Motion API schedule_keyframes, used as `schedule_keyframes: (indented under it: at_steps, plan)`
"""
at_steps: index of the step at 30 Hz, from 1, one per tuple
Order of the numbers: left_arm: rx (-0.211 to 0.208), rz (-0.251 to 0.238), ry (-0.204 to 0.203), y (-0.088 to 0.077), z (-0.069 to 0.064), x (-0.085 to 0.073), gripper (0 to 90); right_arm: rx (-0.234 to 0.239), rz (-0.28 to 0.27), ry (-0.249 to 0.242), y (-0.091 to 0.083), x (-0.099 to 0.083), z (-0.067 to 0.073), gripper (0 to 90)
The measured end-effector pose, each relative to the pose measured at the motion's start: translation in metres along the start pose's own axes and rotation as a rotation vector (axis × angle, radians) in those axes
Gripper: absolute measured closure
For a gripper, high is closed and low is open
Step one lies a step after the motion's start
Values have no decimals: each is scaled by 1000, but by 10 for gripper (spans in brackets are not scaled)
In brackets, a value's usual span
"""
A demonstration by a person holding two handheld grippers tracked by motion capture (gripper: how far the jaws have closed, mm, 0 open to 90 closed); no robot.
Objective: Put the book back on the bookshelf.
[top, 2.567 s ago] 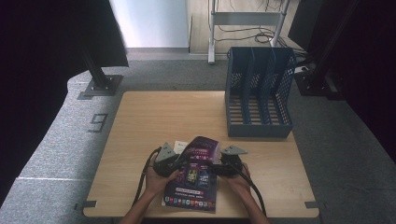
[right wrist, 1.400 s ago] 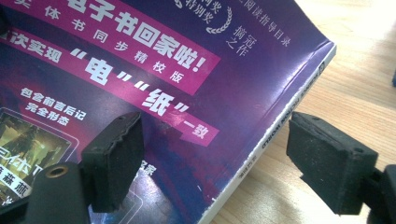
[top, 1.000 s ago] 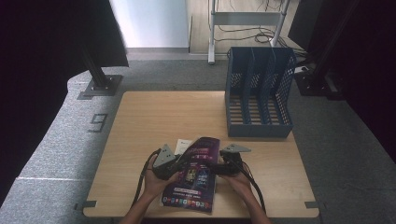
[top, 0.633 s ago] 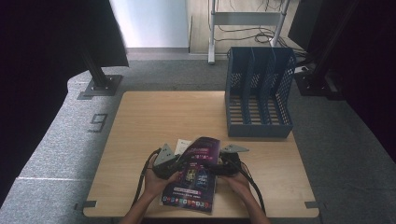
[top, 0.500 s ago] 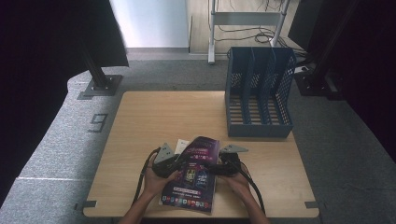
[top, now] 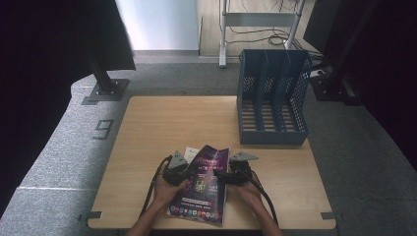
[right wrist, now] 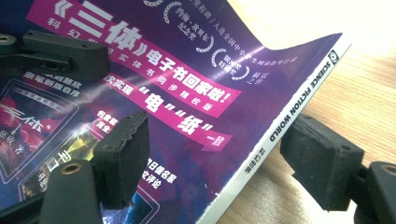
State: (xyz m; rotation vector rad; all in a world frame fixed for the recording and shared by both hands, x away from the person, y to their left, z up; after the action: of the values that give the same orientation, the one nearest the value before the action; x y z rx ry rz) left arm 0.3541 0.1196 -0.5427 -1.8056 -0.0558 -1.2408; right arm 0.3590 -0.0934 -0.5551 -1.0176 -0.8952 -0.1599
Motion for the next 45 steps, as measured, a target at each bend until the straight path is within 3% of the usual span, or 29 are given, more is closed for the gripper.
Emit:
schedule_keyframes:
  at_steps: [10, 32, 40, 45]
  plan:
    - [14, 35, -8, 6, 2, -3, 869, -17, 18, -6, 5, 0, 1, 240]
    - [19, 62, -27, 12, 8, -8, 865, 6, 65, 2, 29, 13, -6, 256]
    - [28, 61, -29, 13, 9, -9, 862, 21, 61, 18, 36, 19, -12, 319]
    - [30, 59, -26, 12, 8, -9, 860, 22, 57, 59, 34, 19, -16, 429]
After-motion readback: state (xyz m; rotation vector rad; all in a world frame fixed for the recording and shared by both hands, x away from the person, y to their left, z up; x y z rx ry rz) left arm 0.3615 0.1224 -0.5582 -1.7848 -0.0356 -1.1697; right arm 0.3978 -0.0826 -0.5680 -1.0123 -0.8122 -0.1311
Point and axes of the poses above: each handheld gripper's, and its own axes: y roughly forward along the jaws, x roughly out of its top, z roughly to its left, the point moved 3 cm from there along y, roughly forward along the jaws, and after that the axes turned 7 degrees about z, right-handed, at the moved point
